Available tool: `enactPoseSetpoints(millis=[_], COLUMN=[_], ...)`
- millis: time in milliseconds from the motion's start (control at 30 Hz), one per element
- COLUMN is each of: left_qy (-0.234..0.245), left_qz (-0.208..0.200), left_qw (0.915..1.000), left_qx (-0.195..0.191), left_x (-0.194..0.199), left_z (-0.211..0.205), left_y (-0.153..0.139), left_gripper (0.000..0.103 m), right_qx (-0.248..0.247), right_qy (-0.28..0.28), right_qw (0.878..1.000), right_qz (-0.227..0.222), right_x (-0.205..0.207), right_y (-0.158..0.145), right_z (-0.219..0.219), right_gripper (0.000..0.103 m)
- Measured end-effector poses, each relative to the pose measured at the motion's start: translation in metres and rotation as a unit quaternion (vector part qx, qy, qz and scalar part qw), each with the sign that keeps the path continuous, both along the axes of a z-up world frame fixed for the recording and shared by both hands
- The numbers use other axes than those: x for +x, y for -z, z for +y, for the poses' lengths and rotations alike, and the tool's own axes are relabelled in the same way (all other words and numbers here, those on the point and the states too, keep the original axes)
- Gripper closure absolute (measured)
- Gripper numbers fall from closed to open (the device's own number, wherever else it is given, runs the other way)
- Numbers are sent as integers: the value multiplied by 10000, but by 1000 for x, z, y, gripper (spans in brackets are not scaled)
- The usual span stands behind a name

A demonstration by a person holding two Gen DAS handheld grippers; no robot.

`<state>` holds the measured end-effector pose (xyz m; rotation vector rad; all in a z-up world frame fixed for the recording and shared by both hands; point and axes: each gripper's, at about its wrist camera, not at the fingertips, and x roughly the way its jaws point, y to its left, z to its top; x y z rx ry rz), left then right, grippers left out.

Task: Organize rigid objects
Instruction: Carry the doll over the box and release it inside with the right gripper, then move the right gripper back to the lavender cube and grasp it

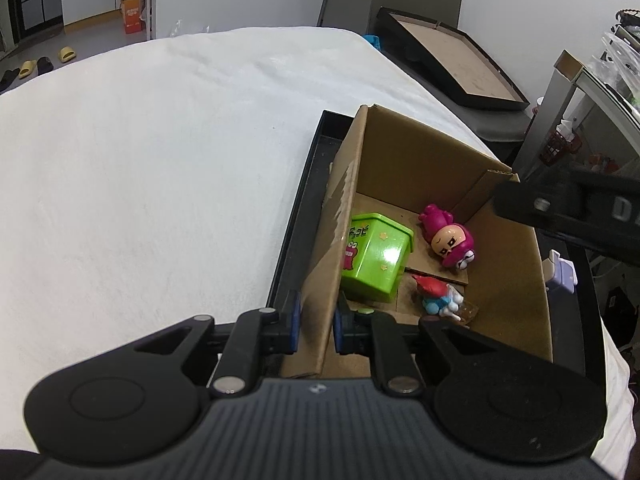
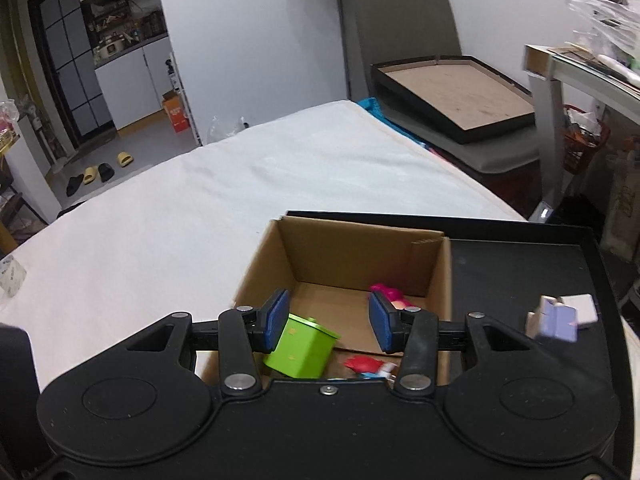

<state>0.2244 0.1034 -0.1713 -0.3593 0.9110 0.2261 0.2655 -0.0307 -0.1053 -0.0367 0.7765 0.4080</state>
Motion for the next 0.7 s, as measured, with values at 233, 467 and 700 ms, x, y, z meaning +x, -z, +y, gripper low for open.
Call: enactPoseSetpoints(millis=[233, 467, 700], left_qy=[2, 61, 59], left_qz=[20, 47, 140], left_qw=[9999, 9993, 9976], left_qx=[115, 359, 678], left_x=[-1, 0, 4], left_z=[-4, -13, -23], left_y=[-2, -9, -13], left_gripper=[85, 84, 80], right_qx=[3, 22, 35], right_qy=[322, 524, 641], right_qw=[9995, 9986, 9979], right_qz=[59, 72, 81], right_x=[1, 4, 10], right_y=[-2, 3, 13], right_z=[-32, -62, -93], right_gripper=[58, 57, 54])
